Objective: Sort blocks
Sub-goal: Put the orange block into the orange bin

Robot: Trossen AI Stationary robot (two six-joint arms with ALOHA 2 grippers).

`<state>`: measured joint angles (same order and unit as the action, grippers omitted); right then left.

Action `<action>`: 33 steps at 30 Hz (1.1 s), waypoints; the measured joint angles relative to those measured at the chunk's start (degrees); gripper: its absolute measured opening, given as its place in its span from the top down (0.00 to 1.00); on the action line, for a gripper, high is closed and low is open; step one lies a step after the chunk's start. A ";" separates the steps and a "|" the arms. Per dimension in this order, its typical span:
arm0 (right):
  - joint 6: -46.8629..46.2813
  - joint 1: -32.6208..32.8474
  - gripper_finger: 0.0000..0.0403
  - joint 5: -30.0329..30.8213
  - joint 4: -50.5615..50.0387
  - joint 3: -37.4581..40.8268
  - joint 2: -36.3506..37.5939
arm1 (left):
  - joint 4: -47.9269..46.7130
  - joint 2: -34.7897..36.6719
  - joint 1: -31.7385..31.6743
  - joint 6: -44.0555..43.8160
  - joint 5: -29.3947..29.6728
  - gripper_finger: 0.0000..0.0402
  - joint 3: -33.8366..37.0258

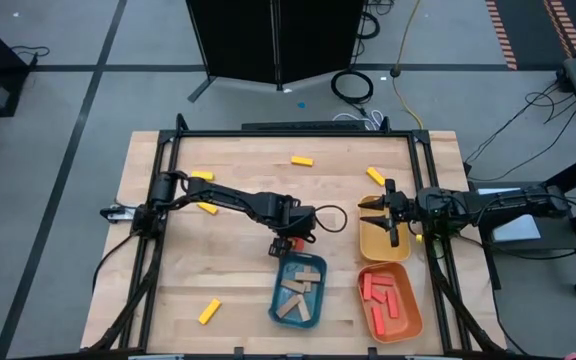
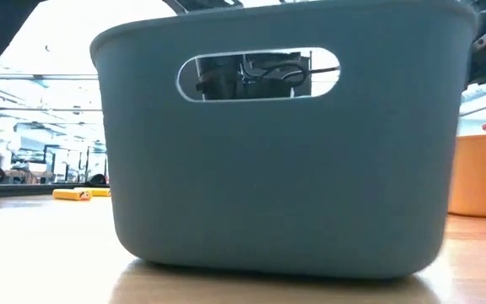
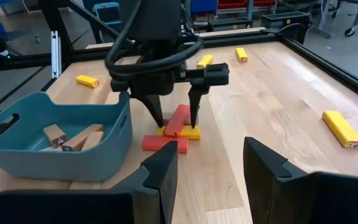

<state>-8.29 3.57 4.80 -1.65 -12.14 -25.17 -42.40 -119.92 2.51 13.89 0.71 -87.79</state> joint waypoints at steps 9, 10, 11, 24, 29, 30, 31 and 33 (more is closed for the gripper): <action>-0.50 0.00 0.73 3.21 0.02 0.00 0.00 | 1.01 0.00 0.38 1.80 -0.07 0.61 0.04; -0.52 0.00 0.73 3.22 0.04 0.00 0.02 | 1.21 0.00 0.36 1.99 0.05 0.67 0.04; -0.65 0.02 0.73 3.20 0.04 0.00 0.01 | 1.47 0.00 0.36 2.10 0.30 0.72 0.04; -6.42 0.02 0.73 3.16 2.95 0.05 -0.15 | 4.10 10.39 1.10 2.51 7.92 0.84 0.09; -9.10 0.02 0.73 2.65 5.36 0.05 -0.27 | 11.88 14.33 1.32 2.71 5.07 0.84 0.07; -9.84 0.02 0.73 2.64 5.55 0.05 -0.40 | 12.96 14.59 1.38 2.79 3.13 0.84 0.07; -10.71 0.02 0.73 2.59 5.57 0.05 -0.50 | 14.96 14.69 1.45 2.83 1.12 0.84 0.07; -12.48 0.02 0.73 2.09 5.67 0.05 -0.65 | 18.69 14.67 1.74 2.81 -1.97 0.84 0.13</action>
<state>-20.78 3.60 6.89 4.02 -12.10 -25.81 -23.71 -105.25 4.25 16.70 -1.26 -87.66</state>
